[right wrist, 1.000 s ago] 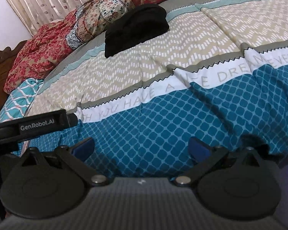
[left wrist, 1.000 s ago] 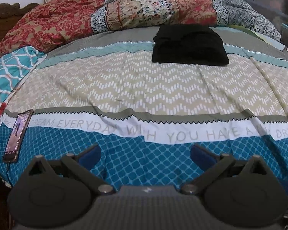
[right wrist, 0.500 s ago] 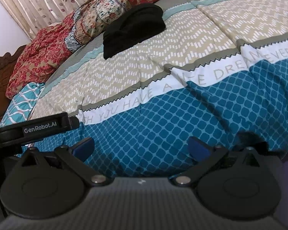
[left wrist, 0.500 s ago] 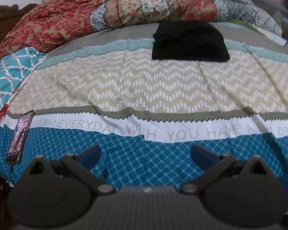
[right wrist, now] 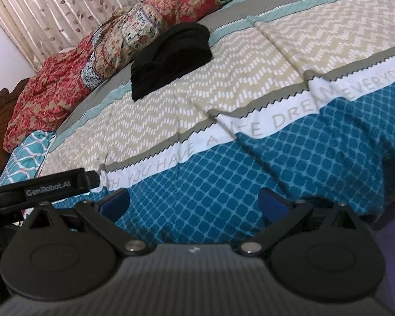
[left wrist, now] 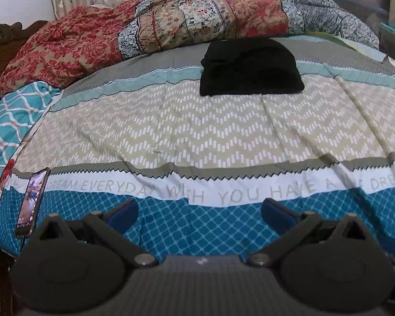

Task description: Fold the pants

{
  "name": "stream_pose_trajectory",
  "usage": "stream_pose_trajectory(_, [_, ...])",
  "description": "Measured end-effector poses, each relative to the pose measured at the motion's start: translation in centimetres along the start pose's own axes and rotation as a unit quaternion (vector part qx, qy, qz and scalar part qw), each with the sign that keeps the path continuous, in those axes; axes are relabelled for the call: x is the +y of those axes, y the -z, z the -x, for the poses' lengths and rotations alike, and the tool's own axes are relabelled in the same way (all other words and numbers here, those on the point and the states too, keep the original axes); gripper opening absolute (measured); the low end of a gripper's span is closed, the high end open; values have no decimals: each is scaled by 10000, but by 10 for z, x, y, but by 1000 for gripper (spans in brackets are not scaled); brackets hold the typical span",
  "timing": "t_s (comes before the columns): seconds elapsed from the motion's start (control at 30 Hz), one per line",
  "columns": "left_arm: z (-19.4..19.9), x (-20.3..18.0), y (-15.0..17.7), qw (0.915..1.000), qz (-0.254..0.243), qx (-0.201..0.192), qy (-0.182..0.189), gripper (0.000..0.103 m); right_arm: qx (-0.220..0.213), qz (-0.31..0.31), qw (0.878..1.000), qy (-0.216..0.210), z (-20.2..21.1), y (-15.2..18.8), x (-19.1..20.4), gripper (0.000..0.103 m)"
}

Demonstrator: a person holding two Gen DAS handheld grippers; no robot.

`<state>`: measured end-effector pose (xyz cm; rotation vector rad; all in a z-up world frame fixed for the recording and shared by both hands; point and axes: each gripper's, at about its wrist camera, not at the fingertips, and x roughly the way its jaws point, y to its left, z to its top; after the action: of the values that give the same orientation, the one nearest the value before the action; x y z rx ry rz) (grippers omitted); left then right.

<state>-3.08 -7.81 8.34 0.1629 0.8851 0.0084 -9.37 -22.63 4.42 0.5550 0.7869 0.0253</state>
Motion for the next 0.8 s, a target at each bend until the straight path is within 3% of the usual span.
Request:
stream_pose_trajectory(0.43, [16, -2, -1, 9998, 17, -161, 115, 103, -27, -3, 10000, 12, 7, 0, 2, 103])
stream_pose_trajectory(0.8, [11, 3, 6, 9998, 131, 92, 69, 103, -36, 60, 10000, 62, 9, 4, 8, 103])
